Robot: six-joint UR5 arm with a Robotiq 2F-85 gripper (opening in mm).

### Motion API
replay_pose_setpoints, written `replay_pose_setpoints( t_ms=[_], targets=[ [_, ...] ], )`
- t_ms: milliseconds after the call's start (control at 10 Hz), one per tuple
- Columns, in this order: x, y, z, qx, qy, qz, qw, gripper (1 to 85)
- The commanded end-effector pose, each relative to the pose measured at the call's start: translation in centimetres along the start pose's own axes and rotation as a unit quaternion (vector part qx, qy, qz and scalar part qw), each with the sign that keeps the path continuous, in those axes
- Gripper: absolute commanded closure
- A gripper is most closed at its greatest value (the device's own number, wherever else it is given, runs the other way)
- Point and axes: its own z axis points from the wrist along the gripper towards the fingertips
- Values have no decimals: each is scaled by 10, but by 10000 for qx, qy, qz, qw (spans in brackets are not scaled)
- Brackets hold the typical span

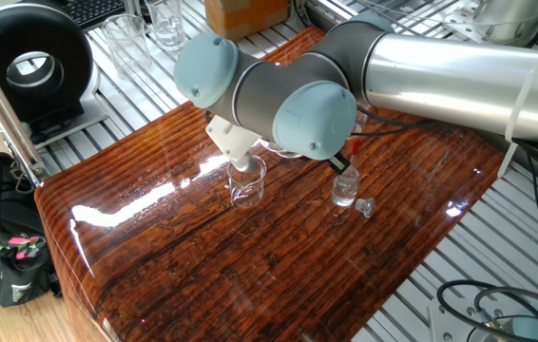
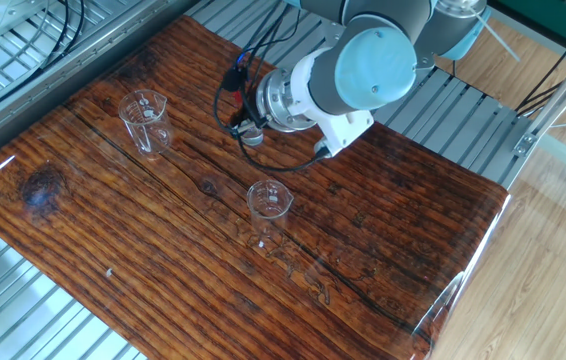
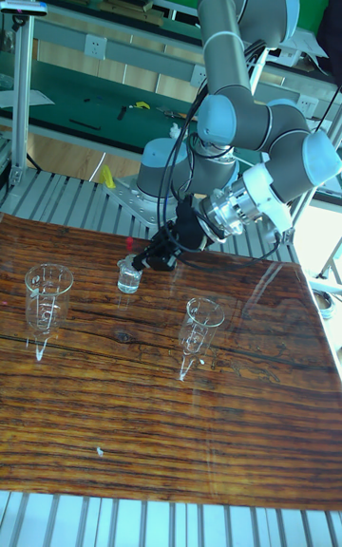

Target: Transfer liquid using a dropper

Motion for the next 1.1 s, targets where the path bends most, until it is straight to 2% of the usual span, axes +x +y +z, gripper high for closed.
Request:
replay_pose_setpoints(
  t_ms=[0, 300, 1000],
  targets=[
    [-9, -6, -1, 87, -200, -223, 9995, 657],
    [2, 0, -1, 0, 17, -220, 9998, 660],
    [2, 4, 6, -18, 132, -82, 9999, 720]
  ],
)
